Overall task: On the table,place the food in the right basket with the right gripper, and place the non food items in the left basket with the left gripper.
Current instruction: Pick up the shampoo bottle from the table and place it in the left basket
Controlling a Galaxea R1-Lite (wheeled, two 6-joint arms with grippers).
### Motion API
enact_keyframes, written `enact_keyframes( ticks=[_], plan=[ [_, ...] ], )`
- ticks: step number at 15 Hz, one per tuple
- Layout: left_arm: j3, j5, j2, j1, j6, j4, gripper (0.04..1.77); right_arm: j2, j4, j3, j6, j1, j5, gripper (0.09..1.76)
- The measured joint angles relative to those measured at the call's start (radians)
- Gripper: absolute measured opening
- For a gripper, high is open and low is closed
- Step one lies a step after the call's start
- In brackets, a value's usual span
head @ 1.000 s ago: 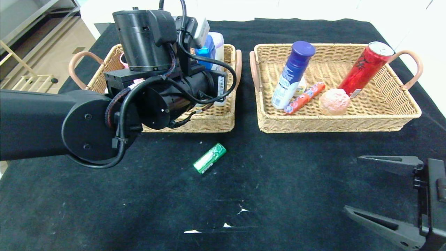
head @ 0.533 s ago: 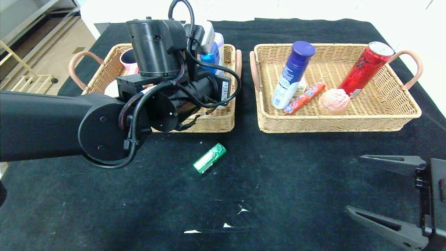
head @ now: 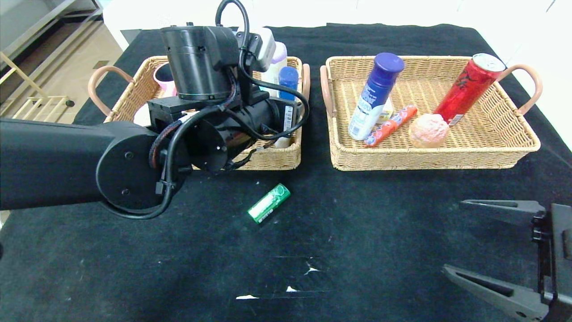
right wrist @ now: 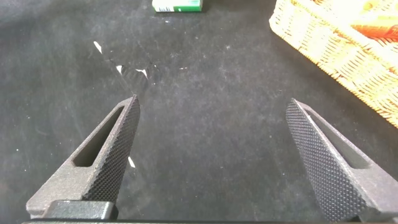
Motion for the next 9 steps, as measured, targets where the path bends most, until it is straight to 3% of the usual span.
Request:
enact_keyframes(
  ticks=[5, 9],
  plan=[
    [0.081, 0.001, -0.113, -0.040, 0.000, 0.130, 1.53, 0.000, 0.000, 0.000, 0.000, 0.003, 0.000, 1.71],
    [0.112, -0.004, -0.210, -0.059, -0.006, 0.346, 1.60, -0.001, 0.000, 0.000, 0.000, 0.006, 0.001, 1.71]
  ],
)
